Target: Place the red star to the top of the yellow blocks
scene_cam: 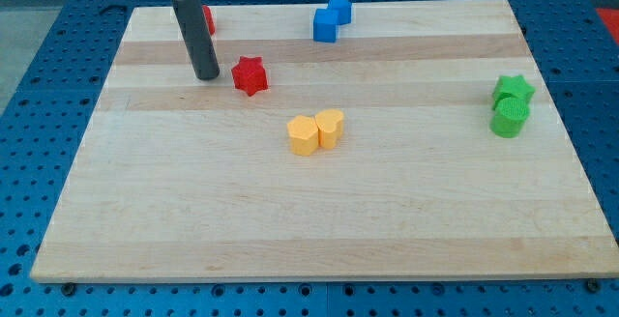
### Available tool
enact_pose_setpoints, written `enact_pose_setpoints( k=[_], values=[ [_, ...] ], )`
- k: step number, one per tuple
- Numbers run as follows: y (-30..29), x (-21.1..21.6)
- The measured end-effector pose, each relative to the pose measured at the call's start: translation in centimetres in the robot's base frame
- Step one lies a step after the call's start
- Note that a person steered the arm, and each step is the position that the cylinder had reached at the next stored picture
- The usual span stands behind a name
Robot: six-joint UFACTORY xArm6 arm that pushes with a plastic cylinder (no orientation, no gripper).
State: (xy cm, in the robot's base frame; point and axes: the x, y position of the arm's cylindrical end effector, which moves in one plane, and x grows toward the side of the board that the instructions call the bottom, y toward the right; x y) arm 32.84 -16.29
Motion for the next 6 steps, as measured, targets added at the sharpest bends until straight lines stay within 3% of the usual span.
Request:
enact_pose_setpoints(
  k=[1,4,5,6],
  values=[
    [1.5,-1.4],
    [9.9,5.8],
    [10.3,5.6],
    [10.8,2.3]
  ],
)
